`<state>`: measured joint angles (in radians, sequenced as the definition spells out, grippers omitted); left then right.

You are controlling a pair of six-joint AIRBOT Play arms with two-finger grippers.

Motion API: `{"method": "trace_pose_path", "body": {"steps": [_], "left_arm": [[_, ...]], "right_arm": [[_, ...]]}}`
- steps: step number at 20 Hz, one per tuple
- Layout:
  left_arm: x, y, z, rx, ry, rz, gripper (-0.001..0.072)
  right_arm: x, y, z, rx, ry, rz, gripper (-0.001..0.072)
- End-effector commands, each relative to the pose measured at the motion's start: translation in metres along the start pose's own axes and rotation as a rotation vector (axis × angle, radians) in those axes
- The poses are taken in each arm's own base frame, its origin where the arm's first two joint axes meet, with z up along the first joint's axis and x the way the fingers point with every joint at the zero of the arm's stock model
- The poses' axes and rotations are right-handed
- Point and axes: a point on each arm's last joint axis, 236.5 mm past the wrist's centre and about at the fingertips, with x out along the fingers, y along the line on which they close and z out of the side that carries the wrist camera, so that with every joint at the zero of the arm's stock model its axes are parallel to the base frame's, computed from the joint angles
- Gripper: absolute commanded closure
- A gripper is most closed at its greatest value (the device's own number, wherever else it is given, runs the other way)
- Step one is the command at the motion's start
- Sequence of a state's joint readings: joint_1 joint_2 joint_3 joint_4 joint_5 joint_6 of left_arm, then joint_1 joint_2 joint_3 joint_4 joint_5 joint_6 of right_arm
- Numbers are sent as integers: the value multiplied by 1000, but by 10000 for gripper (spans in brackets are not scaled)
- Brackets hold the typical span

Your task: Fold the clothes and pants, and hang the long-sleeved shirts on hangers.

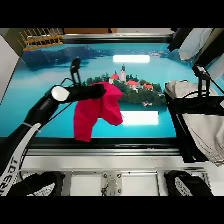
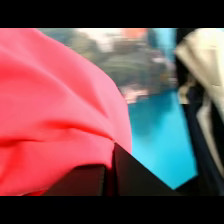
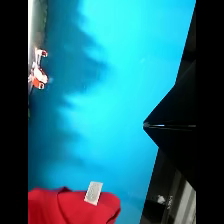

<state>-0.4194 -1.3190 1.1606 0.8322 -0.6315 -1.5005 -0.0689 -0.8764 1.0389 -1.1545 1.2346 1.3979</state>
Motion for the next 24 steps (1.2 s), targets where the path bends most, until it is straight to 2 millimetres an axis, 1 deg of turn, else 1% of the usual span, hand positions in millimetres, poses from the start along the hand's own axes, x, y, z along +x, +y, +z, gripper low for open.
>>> {"method": "trace_pose_path", "body": {"steps": [1, 2, 3, 4, 5, 6, 7, 9, 11, 12, 14, 16, 17, 19, 22, 24], "left_arm": [[33, -48, 12, 53, 8, -78, 243], [30, -45, 25, 45, 7, -79, -11], [22, -38, 34, 26, 22, -73, 40], [12, -26, 39, 11, 40, -60, 37], [-1, -6, 39, -5, 67, -29, 37], [-16, 20, 33, -15, 92, 23, 37], [-30, 49, 22, -27, 120, 84, 36], [-60, 111, -19, -68, 207, 221, 36], [-85, 163, -73, -175, 292, 315, 37], [-93, 181, -96, -237, 316, 340, 36], [-102, 208, -140, -335, 358, 381, 36], [-100, 220, -170, -379, 390, 400, 37], [-96, 219, -179, -381, 393, 388, 36], [-82, 209, -184, -354, 374, 344, 37], [-61, 192, -185, -271, 357, 326, 36], [-46, 186, -191, -250, 392, 315, 36]], "right_arm": [[0, 0, 0, 0, 1, 0, 693], [0, 0, 0, 0, 1, 0, 693], [0, 0, 0, 0, 1, 0, 693], [0, 0, 0, 0, 1, 0, 693], [0, 0, 0, 0, 1, 0, 693], [0, 0, 0, 0, 1, 1, 693], [0, 0, 0, 0, 1, 0, 693], [0, 0, 0, 0, 1, 0, 693], [0, 0, 0, 0, 1, 0, 693], [0, 0, 0, 0, 1, 1, 693], [0, 0, 0, 0, 1, 1, 693], [0, 1, 0, 1, 1, 2, 693], [0, 2, 0, 2, 0, 7, 693], [0, 2, 0, 3, 0, 8, 693], [0, 2, 0, 3, 0, 8, 693], [0, 2, 0, 3, 0, 8, 693]]}}
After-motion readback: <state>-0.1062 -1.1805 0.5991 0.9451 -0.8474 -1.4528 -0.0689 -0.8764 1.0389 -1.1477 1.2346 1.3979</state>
